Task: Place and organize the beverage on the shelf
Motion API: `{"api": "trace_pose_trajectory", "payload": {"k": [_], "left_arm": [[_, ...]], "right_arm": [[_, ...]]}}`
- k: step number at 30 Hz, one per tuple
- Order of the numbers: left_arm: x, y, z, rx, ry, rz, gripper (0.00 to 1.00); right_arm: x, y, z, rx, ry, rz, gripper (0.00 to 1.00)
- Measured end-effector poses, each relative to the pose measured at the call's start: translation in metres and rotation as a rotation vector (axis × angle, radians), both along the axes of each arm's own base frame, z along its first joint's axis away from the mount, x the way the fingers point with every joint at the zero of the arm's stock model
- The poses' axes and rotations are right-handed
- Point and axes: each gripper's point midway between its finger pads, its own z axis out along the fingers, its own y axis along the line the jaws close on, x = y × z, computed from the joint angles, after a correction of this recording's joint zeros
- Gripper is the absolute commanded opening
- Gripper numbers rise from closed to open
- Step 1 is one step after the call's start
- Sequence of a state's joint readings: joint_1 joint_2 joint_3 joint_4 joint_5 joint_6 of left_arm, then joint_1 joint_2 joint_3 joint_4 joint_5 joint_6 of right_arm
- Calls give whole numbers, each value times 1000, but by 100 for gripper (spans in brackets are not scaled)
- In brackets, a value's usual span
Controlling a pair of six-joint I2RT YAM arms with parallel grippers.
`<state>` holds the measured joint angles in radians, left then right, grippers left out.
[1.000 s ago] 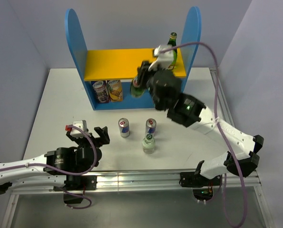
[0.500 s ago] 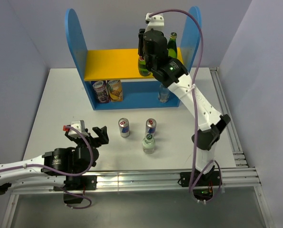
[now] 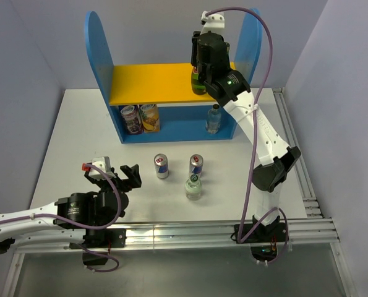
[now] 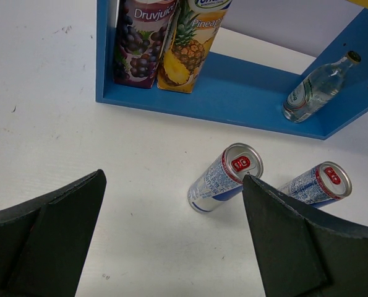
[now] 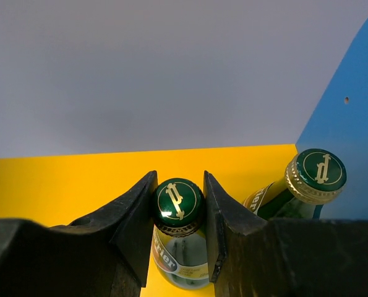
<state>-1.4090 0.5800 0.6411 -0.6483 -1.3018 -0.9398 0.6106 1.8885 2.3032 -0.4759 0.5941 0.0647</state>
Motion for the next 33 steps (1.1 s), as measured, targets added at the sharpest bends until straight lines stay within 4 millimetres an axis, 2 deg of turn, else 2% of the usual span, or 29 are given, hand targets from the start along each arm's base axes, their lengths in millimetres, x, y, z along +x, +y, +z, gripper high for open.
{"api": "trace_pose_trajectory", "payload": {"k": [2, 4, 5, 7, 8, 10, 18, 23, 25, 28, 32, 33], "left_arm": [[0, 0, 0, 1, 1, 0, 99], [0, 0, 0, 0, 1, 0, 99], [0, 0, -1, -1, 2, 0, 99], [0, 0, -1, -1, 2, 0, 99], [0, 0, -1, -4, 3, 0, 99], [0, 0, -1, -7, 4, 0, 99], [0, 0, -1, -7, 4, -1, 99], [0, 0, -1, -4, 5, 0, 99], [0, 0, -2, -2, 5, 0, 99], [0, -1, -2, 1, 6, 0, 99], [-2, -8, -1, 6, 11, -42, 99], [-2, -14, -2, 10, 10, -71, 99]], "right_arm": [[1, 0, 0, -4, -2, -1, 2], [1, -1, 0, -5, -4, -5, 17], [2, -1, -1, -5, -5, -7, 42], [3, 0, -1, 1, -12, -9, 60], [4, 1, 1, 7, -21, -10, 87], [5, 1, 5, 22, -41, -13, 100], [3, 0, 9, 45, -63, -14, 100], [-16, 0, 9, 53, -54, -2, 100], [-32, 1, 12, 61, -53, 14, 100], [-65, 5, 20, 100, -61, 52, 100], [-132, 3, 20, 168, -69, 119, 100], [-155, 2, 16, 192, -68, 147, 100]]}}
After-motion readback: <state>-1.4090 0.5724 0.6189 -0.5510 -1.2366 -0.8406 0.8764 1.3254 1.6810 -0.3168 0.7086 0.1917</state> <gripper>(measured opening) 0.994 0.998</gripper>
